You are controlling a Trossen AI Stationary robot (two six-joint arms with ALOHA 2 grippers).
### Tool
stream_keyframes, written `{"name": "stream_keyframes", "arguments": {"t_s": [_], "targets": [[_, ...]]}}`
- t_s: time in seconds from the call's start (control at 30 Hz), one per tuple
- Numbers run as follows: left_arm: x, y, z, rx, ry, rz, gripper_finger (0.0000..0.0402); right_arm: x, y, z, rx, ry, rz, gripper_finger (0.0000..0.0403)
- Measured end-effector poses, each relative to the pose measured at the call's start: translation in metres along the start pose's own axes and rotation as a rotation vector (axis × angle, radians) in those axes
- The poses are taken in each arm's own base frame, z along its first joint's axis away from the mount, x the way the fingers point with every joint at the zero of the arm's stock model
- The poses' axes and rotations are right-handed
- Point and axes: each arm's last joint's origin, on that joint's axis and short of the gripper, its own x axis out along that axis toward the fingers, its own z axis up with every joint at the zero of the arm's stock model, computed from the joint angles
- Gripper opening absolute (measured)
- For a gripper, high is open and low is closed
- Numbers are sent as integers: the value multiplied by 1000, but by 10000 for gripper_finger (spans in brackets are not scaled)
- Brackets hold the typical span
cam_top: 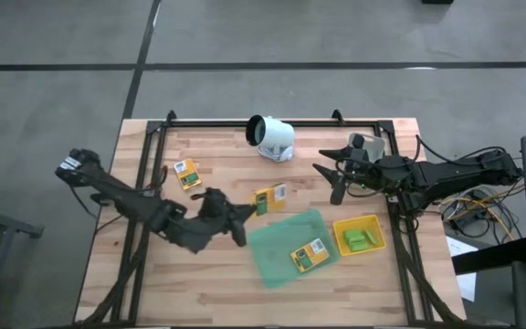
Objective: Pick & Place School Supplies
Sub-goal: Put the yellow crayon box into the green bin
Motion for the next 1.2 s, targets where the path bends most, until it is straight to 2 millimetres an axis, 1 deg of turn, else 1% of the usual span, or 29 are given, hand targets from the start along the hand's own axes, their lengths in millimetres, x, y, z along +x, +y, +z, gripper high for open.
{"name": "stream_keyframes", "arguments": {"t_s": [0.27,0.5,0.6,0.9,1.0,1.2], "targets": [[35,7,-21,-55,112,2,5,0,0,0,0,0,0,203],[61,15,-47,-25,206,16,5,0,0,0,2,0,0,203],[70,19,-61,-4,233,31,3,0,0,0,2,0,0,203],[94,28,-102,18,311,30,4,0,0,0,0,0,0,203],[99,32,-112,12,329,43,3,0,0,0,1,0,1,203],[104,39,-124,18,363,72,8,0,0,0,0,0,0,203]]}}
